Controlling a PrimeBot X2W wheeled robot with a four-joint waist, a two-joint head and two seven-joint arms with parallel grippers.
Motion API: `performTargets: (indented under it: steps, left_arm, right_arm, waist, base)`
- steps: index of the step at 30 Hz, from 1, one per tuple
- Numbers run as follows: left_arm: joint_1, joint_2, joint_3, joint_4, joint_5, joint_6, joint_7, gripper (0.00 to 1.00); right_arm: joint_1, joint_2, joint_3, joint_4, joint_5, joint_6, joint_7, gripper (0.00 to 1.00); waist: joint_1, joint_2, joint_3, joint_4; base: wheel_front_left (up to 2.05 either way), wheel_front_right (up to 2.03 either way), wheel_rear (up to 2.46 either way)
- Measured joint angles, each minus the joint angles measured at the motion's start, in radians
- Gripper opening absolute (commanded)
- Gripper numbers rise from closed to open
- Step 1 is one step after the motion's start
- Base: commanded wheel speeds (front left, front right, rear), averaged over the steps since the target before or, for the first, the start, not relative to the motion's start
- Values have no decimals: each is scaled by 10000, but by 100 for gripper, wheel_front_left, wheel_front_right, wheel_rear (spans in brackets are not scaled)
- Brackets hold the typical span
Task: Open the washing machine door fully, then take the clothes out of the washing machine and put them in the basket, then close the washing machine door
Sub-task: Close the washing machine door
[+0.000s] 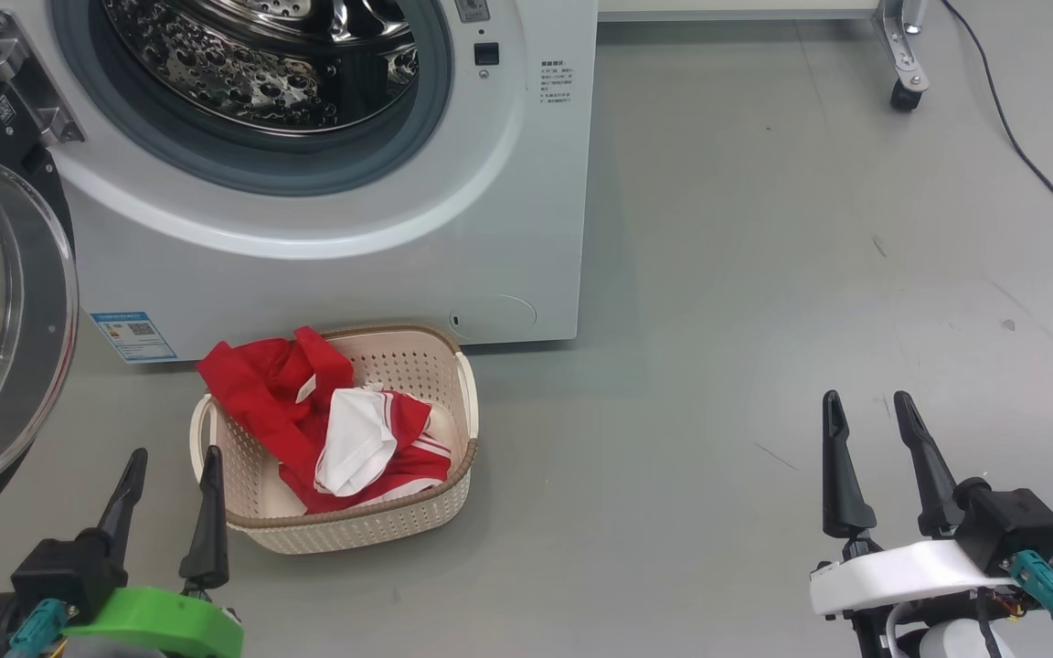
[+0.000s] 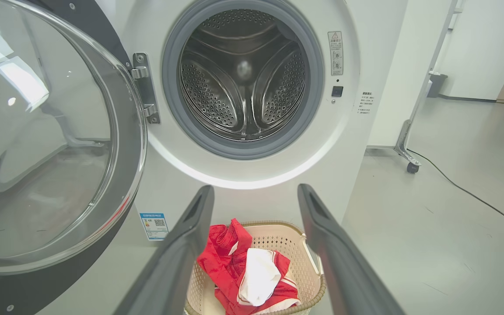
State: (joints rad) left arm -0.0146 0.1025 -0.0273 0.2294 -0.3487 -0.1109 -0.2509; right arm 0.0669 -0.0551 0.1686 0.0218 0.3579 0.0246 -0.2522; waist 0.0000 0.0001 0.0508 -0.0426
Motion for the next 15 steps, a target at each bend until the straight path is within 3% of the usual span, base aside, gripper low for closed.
performTargets:
  steps: [15]
  left_arm:
    - [0, -136, 29, 25, 36, -15, 0, 100]
  right_arm:
    - [0, 52, -54, 73, -2, 12, 0, 100]
  waist:
    - [0, 0, -190, -25]
  base:
    - [0, 0, 0]
